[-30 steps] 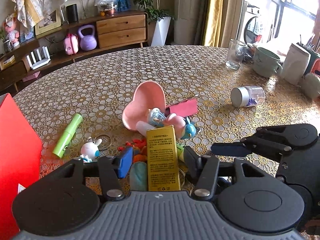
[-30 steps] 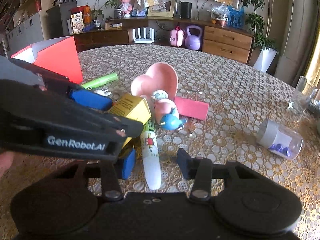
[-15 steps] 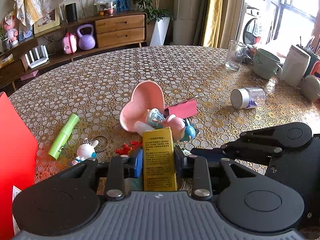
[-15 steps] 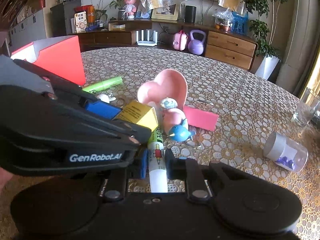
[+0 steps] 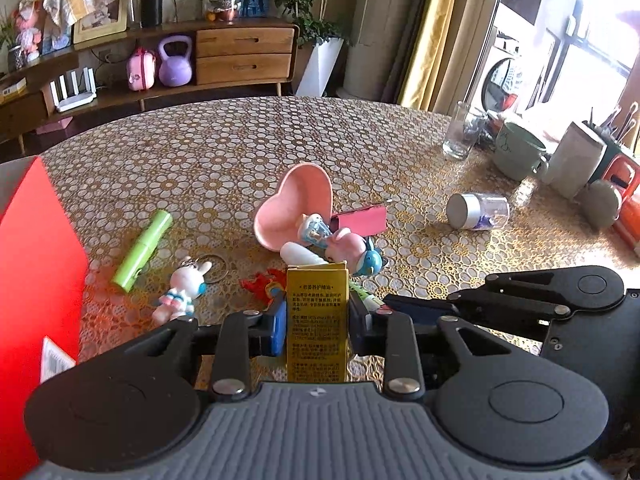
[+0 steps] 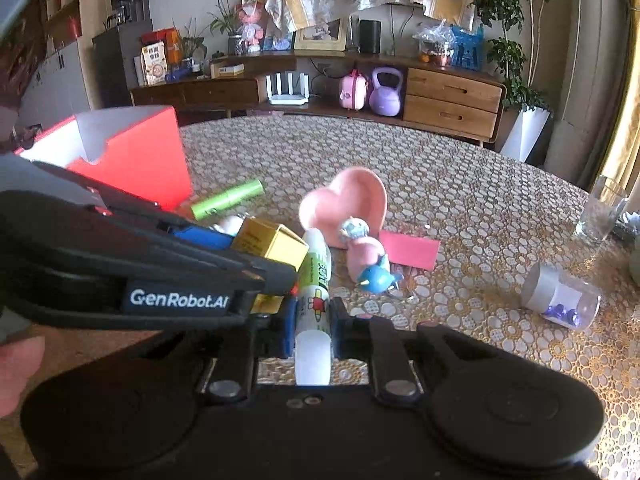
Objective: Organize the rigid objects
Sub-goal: 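Carry the yellow box with left tool while right tool carries the tube into the box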
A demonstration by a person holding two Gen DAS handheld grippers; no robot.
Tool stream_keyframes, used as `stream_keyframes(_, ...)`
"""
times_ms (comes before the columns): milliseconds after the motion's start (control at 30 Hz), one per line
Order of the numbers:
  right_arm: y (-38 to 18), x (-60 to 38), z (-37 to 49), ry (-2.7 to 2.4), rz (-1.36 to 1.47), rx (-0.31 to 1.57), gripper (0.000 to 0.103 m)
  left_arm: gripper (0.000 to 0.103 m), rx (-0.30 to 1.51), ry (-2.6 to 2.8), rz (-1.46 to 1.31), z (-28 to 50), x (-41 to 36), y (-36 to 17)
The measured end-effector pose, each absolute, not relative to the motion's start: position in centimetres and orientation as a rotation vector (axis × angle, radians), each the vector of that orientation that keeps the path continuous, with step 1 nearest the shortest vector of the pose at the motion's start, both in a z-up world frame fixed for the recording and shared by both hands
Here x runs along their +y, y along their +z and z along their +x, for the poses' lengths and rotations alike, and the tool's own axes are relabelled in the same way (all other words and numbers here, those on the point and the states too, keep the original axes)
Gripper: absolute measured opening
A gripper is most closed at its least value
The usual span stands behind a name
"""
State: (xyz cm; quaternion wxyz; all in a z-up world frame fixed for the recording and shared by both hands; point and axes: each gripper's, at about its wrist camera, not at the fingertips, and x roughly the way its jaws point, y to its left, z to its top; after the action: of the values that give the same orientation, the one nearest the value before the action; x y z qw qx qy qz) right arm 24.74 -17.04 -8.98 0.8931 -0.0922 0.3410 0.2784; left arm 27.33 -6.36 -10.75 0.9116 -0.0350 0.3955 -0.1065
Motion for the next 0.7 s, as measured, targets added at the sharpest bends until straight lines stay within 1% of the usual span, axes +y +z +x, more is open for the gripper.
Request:
stream_keyframes(267, -6.1, -16.7, 21.7, 0.568, -0.209, 0.675, 0.015, 0.029, 0.785, -0.222, -0.110, 24.7, -4.7, -8.3)
stream_keyframes(700, 0.1, -14.5, 16.3, 0.599, -0.202, 0.572, 0.015, 0.029, 0.709, -0.215, -0.144, 19.1, -0.6, -1.9)
